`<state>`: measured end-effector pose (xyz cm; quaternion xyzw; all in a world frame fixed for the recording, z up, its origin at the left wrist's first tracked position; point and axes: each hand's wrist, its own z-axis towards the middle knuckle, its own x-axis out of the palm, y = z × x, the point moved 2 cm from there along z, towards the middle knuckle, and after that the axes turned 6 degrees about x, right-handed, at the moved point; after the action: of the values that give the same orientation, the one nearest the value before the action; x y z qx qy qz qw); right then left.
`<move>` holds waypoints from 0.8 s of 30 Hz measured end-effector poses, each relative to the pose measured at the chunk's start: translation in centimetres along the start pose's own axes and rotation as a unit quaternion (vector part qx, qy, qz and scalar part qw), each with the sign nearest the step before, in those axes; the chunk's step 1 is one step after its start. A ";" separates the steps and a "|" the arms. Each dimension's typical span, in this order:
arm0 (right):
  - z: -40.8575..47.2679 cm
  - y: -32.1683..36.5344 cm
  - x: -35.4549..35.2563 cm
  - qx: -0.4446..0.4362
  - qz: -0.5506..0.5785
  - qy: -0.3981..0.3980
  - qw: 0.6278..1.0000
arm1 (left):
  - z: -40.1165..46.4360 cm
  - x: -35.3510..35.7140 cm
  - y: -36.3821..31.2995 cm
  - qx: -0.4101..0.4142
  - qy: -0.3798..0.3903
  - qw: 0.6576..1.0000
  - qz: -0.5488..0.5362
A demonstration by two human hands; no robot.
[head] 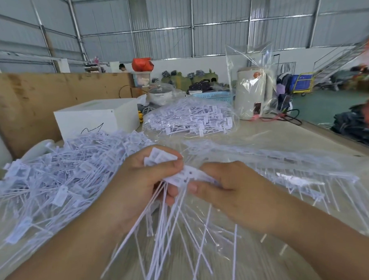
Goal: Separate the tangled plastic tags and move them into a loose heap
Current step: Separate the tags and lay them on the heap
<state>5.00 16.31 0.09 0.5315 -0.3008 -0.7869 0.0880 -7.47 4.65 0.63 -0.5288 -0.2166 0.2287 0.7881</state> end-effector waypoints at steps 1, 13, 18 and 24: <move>0.0 -0.2 -0.2 0.006 0.018 0.002 1.000 | 0.0 0.0 0.0 0.006 -0.005 1.000 -0.001; -0.1 0.9 0.4 0.021 0.048 -0.213 0.976 | 0.1 0.1 0.9 -0.051 -0.070 0.981 -0.173; -0.2 -0.8 -2.2 -0.009 0.158 -0.221 0.963 | 0.6 -1.1 -0.1 -0.036 -0.079 0.985 -0.151; -0.7 0.9 1.1 -0.081 -0.032 -0.029 0.996 | -0.4 1.0 1.7 -0.052 -0.002 0.994 -0.096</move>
<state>5.00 14.86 -0.44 0.5089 -0.2209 -0.8264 0.0966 -6.65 5.57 -0.96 -0.5455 -0.2803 0.1412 0.7771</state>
